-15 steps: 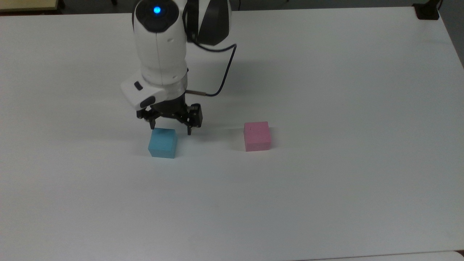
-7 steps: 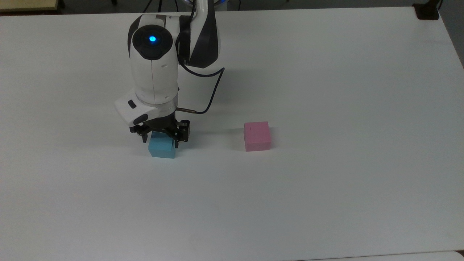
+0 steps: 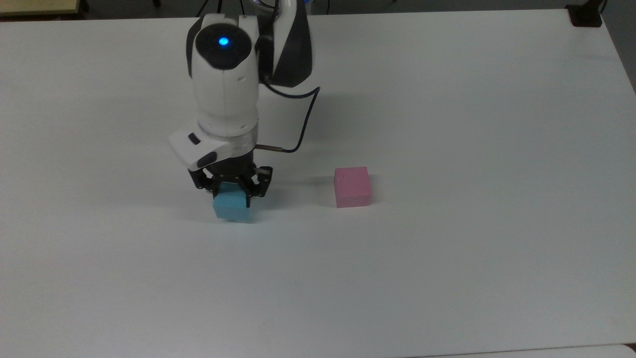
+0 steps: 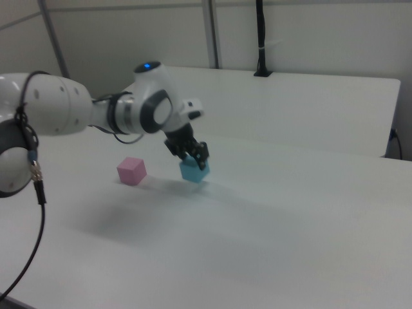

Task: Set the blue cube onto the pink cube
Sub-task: 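Carry the held blue cube over the pink cube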

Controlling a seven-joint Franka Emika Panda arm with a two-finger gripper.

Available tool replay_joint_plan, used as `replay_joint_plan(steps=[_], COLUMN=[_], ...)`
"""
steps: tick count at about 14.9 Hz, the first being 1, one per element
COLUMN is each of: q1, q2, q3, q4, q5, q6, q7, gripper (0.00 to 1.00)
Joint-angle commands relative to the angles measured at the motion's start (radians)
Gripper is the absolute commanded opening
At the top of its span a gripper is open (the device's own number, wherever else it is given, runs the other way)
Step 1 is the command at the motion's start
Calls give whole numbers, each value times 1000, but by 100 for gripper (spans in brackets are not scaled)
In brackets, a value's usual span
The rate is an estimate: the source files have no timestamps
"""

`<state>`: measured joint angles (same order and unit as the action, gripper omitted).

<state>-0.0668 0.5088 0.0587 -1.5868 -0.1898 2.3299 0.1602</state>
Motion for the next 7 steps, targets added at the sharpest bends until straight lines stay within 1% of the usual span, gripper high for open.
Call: replay_joint_plan(steps=[1,3,5,7], q1=[111,157,173,173], q2=[-93,-99,-99,-98], q3=[-3,10,33,67], q4=[-50,-56,-59,-61], q5=[1,1,3,1], q6=[-60,-66,-66,-70], q7=[83,136,182,214], gripper=[38,38,38,38])
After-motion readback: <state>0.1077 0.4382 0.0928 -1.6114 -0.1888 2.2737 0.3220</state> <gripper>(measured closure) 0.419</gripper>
